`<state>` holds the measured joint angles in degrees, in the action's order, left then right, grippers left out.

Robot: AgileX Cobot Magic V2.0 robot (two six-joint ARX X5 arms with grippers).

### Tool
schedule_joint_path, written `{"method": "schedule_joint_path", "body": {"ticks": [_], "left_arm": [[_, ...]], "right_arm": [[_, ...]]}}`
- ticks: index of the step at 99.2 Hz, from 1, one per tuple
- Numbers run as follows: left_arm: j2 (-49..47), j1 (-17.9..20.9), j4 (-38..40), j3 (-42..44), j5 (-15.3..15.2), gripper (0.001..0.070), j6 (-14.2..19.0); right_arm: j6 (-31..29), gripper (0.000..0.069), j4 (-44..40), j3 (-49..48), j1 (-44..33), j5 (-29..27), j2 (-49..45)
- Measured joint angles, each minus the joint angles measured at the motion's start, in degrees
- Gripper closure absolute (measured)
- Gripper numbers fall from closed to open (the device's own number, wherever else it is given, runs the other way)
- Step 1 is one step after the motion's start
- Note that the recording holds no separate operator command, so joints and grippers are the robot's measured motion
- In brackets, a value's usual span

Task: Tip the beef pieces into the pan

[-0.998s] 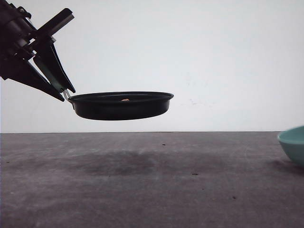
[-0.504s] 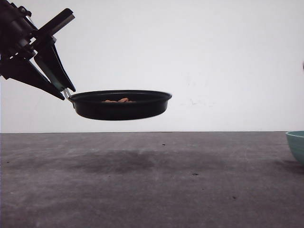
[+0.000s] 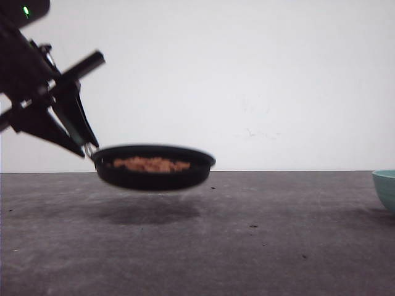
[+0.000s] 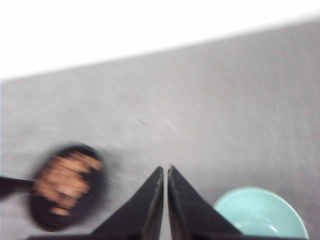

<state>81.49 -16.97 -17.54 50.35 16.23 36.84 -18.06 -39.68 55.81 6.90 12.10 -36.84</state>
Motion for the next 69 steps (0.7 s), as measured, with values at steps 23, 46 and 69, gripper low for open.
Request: {"method": "schedule_joint_path", "body": {"ticks": [23,46,69], "left_arm": [[5.0,0.1,0.0,0.0,0.1,0.0651,-1.5],[5.9,0.3,0.3,0.0,0.1,0.0636,-1.4],[5.9,0.3,0.3,0.0,0.6,0.0183,-1.3]], "right_arm": [[0.3,0.0681,-9.2,0.4,1.1,-5.0,8.8],[1.0,0.0681,-14.8,0.4,1.0,-5.7,9.9],[1.2,0.0681,-10.6,0.4,1.0,-5.8,9.9]]}}
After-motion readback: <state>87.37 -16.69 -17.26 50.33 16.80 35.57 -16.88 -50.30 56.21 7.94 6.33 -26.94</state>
